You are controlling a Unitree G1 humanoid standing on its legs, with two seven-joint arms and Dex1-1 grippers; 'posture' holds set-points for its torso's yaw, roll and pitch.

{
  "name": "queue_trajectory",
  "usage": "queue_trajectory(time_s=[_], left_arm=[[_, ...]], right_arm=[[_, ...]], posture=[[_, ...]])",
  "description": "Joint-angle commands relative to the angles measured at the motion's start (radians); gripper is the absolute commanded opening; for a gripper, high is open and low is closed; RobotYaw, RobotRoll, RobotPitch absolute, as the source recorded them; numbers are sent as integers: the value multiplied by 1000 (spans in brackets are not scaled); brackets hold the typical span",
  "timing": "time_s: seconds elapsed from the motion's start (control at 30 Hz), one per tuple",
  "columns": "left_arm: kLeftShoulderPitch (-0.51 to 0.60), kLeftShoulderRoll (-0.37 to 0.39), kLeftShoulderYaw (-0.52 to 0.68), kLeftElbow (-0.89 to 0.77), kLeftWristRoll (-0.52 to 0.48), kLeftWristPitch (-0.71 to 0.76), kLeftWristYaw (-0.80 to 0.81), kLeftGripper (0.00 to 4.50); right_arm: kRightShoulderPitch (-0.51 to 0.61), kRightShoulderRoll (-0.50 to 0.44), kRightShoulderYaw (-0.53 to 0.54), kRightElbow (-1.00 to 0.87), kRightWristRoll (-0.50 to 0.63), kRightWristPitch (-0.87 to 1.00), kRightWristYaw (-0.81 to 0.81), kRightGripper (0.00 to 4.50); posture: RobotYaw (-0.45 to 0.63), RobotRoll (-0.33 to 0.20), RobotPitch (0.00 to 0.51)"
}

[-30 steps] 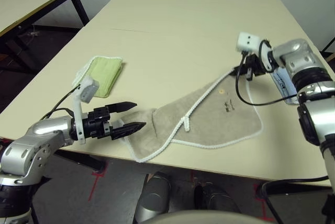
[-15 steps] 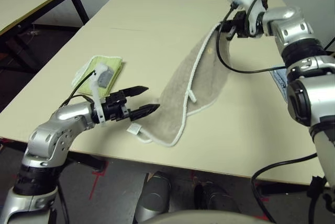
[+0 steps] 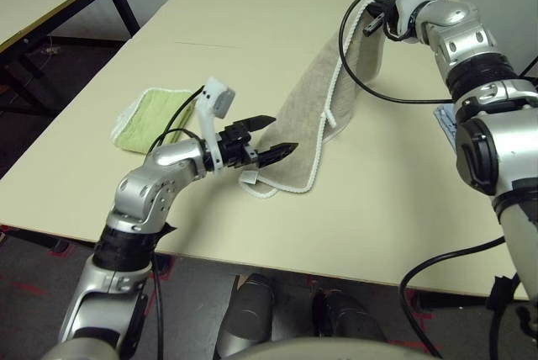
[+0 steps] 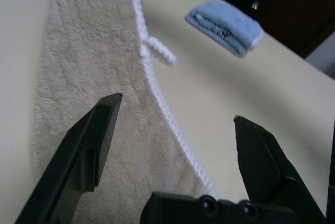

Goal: Fold the towel and set it aside.

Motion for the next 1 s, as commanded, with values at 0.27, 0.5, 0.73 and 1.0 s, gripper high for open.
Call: queue_trajectory(time_s=[0.27, 0.5, 0.73, 1.0], left_arm=[[-152, -31, -200, 139, 69, 201, -62, 4500], [-188, -21, -284, 151, 131, 257, -84, 4500], [-193, 30, -325, 119, 146, 312, -144, 4500], [-185, -5, -326, 146, 182, 314, -116, 4500]], right_arm=[[-13, 8, 4, 29, -35, -6, -68, 52], [-34, 28, -2, 37, -45, -3, -102, 52], [-74, 40, -21, 35, -31, -7, -98, 52], [-104, 28, -22, 24, -27, -12, -34, 52]], posture=[[278, 0, 107], [260, 0, 105], [235, 0, 98], [226, 0, 92]])
